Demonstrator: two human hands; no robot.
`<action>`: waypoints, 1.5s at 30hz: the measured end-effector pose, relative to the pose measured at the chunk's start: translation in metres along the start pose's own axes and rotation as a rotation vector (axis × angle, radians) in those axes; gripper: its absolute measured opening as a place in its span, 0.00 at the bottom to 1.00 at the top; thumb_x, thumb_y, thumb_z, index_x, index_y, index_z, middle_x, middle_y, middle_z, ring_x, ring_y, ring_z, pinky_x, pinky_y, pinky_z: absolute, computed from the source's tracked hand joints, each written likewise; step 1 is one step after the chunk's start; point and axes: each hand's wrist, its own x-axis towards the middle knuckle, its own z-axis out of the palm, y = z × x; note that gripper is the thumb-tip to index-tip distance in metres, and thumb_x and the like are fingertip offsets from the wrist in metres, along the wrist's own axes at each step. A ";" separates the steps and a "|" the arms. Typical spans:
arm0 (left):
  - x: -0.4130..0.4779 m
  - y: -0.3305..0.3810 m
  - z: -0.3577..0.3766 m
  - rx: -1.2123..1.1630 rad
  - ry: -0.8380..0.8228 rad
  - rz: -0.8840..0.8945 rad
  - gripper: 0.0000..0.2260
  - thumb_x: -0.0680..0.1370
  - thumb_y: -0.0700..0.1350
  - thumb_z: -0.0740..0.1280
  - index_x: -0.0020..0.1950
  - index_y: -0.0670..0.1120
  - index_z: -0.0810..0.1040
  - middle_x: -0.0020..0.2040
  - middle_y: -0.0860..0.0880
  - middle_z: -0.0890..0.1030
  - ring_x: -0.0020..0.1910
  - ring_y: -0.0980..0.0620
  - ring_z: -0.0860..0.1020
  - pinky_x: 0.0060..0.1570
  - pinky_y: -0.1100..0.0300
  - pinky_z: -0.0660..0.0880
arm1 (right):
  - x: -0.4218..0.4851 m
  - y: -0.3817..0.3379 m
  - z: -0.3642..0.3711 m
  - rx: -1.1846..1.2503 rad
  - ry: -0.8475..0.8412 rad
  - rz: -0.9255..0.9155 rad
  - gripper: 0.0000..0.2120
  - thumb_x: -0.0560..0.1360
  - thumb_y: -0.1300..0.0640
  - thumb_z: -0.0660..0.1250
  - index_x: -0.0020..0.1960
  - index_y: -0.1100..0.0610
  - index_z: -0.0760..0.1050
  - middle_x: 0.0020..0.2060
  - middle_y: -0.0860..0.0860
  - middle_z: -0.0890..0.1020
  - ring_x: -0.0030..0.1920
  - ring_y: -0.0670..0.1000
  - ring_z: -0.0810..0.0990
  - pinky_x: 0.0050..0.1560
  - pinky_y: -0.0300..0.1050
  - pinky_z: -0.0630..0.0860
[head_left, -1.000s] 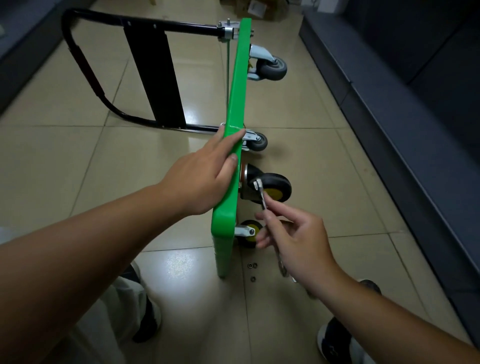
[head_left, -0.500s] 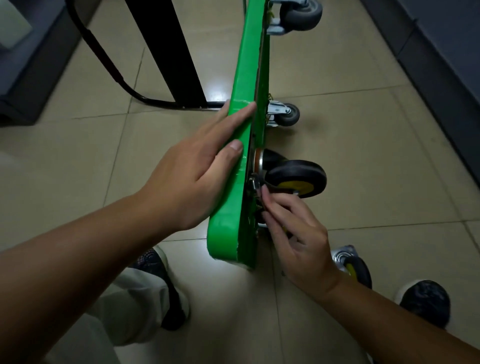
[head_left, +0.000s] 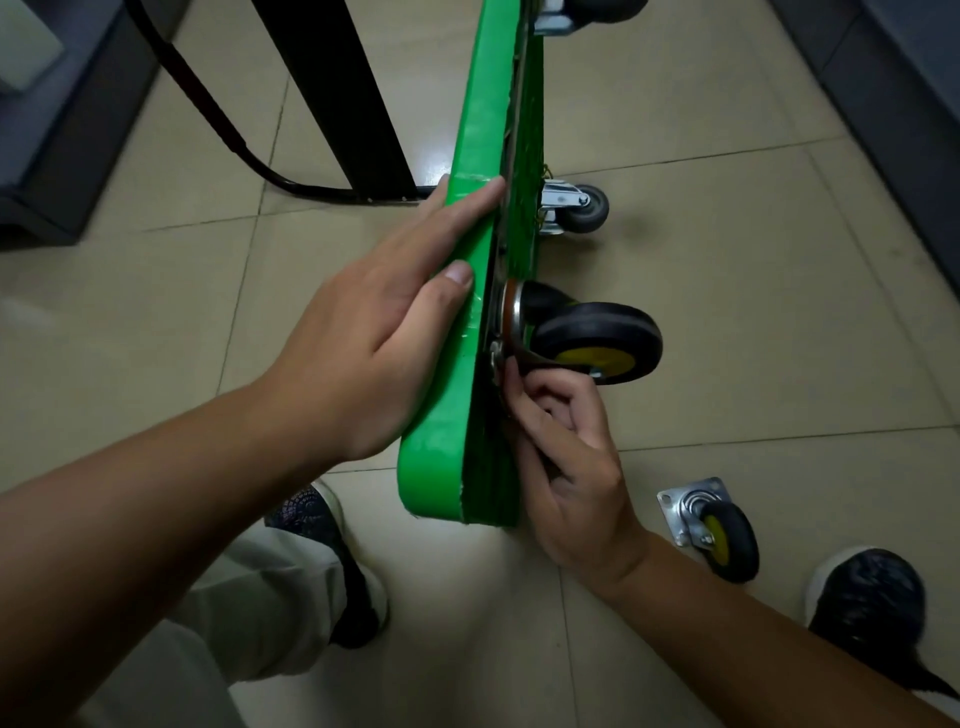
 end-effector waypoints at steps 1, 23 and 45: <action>0.000 0.000 0.000 0.010 -0.002 -0.005 0.24 0.83 0.49 0.53 0.81 0.59 0.61 0.81 0.59 0.60 0.78 0.62 0.59 0.77 0.51 0.61 | 0.000 -0.002 0.000 -0.009 0.007 0.011 0.21 0.78 0.77 0.64 0.70 0.71 0.70 0.55 0.62 0.73 0.49 0.58 0.79 0.58 0.43 0.75; -0.001 0.015 -0.002 0.200 -0.087 -0.089 0.27 0.81 0.57 0.46 0.82 0.62 0.53 0.84 0.50 0.52 0.70 0.40 0.73 0.63 0.46 0.73 | 0.108 -0.136 -0.032 0.537 0.009 1.279 0.05 0.80 0.66 0.62 0.45 0.61 0.73 0.27 0.55 0.74 0.22 0.47 0.72 0.19 0.35 0.69; 0.000 0.006 -0.002 0.150 -0.012 -0.002 0.25 0.82 0.56 0.48 0.81 0.65 0.56 0.81 0.59 0.59 0.76 0.55 0.64 0.62 0.63 0.63 | -0.014 -0.032 -0.055 -0.180 -0.113 0.003 0.22 0.83 0.67 0.58 0.77 0.64 0.64 0.45 0.53 0.72 0.44 0.50 0.73 0.47 0.38 0.71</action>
